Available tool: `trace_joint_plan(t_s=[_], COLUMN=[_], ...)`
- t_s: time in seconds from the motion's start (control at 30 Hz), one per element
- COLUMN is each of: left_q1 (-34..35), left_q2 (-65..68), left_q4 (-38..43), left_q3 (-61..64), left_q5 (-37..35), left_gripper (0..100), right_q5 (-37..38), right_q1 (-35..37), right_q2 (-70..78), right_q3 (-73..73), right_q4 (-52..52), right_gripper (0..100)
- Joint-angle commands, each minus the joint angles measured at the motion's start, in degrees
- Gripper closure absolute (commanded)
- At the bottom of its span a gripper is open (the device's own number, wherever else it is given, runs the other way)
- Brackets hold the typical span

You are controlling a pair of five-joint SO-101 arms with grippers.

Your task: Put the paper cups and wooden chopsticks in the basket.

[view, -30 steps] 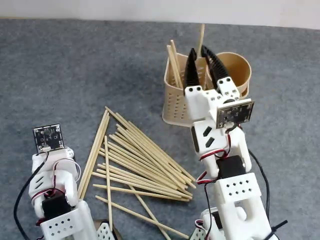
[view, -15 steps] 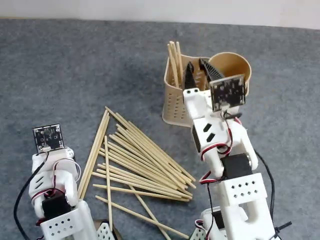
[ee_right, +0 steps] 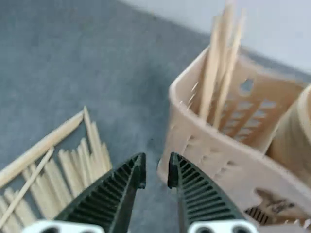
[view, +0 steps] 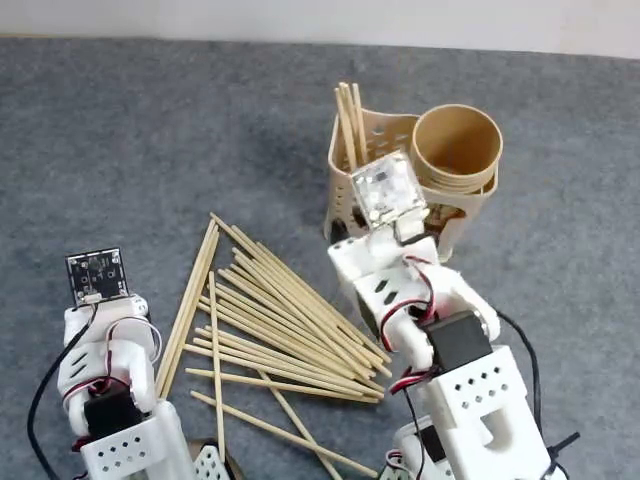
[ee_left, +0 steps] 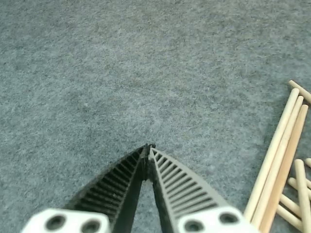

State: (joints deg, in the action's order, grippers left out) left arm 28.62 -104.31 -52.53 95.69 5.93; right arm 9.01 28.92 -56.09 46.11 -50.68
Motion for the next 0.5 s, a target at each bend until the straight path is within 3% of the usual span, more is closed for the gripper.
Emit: trace_joint_plan(t_s=[0.0,0.47], left_q1=[-0.92,-0.92], left_q2=[-0.48,-0.48], left_q4=[1.14,1.14], left_q3=[0.31,0.31], left_q5=[0.53,0.53], left_gripper=[100,100], right_q5=[-0.53,-0.53], right_q1=[1.80,9.36], right_q2=[-0.92,4.00], right_q3=[-3.12,-3.38], right_q4=[-3.65,-16.04], right_gripper=[90.5,90.5])
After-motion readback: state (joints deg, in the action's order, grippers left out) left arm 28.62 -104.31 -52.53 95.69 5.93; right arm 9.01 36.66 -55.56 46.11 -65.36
